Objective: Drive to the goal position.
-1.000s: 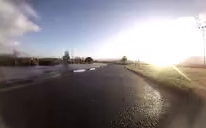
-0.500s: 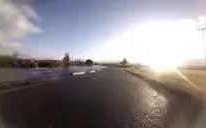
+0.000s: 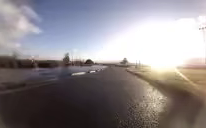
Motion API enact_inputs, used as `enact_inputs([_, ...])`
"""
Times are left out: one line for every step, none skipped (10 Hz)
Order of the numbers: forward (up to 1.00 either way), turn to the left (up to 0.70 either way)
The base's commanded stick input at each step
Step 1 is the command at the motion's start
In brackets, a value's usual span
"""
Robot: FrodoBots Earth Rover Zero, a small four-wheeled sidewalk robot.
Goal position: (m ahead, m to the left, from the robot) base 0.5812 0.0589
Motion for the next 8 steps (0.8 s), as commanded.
enact_inputs([0.45,-0.27])
enact_inputs([0.45,-0.27])
enact_inputs([0.45,-0.27])
enact_inputs([0.45,-0.27])
enact_inputs([0.45,-0.27])
enact_inputs([0.45,-0.27])
enact_inputs([0.45,-0.12])
enact_inputs([0.45,0.0])
